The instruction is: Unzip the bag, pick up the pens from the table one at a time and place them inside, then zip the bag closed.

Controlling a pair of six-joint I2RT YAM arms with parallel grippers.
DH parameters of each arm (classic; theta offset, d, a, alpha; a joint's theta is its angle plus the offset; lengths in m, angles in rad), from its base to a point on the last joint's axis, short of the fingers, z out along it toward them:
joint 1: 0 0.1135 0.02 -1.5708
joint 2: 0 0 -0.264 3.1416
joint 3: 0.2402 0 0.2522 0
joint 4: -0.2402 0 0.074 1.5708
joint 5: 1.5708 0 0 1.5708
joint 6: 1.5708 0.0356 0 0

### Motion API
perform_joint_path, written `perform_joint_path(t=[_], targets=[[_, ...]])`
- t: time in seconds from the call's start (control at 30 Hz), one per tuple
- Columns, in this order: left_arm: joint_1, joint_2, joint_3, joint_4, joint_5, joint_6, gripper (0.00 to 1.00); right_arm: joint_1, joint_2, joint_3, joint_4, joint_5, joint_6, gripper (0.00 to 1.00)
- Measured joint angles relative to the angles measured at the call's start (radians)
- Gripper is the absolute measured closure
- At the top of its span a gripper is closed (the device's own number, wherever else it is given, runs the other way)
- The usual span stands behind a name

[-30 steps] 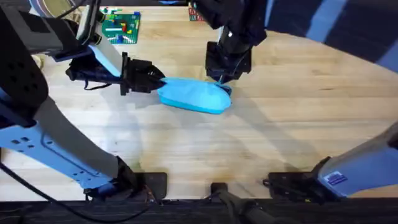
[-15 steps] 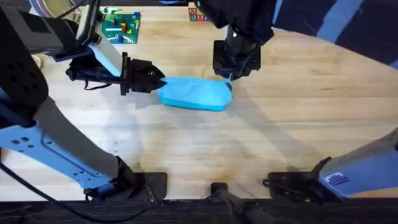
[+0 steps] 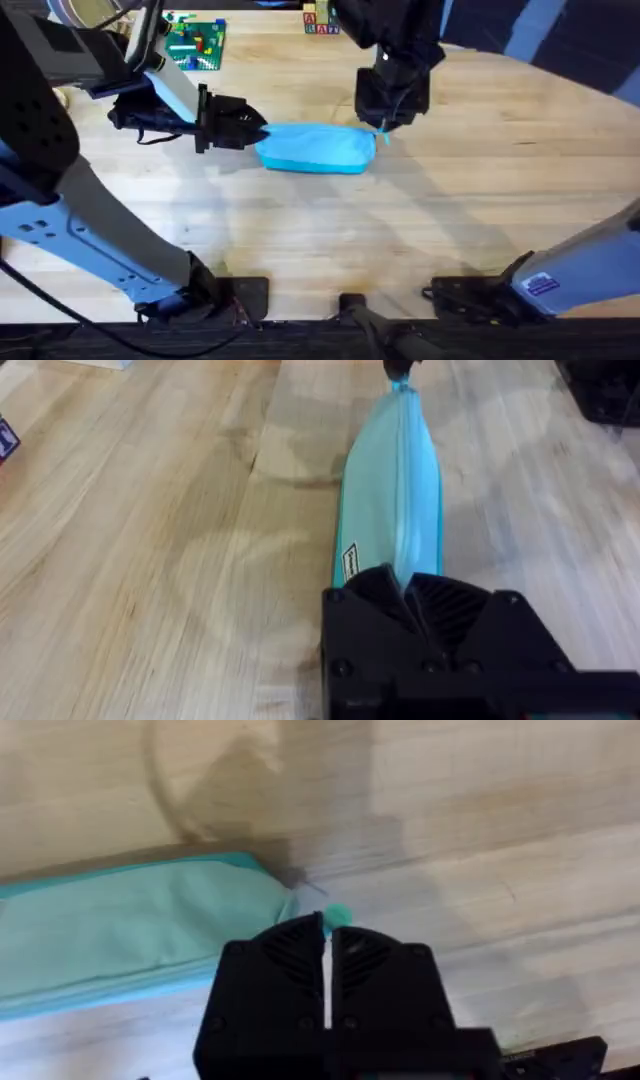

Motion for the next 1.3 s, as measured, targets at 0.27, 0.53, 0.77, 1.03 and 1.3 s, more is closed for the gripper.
perform_joint_path(t=[0.27,0.53,0.77,1.03,1.3], targets=[[-0.010,0.000,-0.003,-0.002,0.011,0.000,0.958,-0.053,0.000,-0.123,0.044,-0.038,0.005,0.968],[-0.016,0.000,-0.005,-0.002,0.017,0.000,0.959,-0.111,0.000,-0.133,0.049,-0.092,0.001,0.968],[-0.019,0.000,-0.006,-0.002,0.018,0.000,0.959,-0.156,0.000,-0.135,0.044,-0.128,-0.033,0.968],[0.005,0.000,-0.006,0.003,0.002,0.000,0.958,-0.282,0.000,-0.176,-0.041,0.034,-0.074,0.968],[0.010,0.000,-0.006,0.002,-0.001,0.000,0.958,-0.296,0.000,-0.177,-0.047,0.098,-0.098,0.968]])
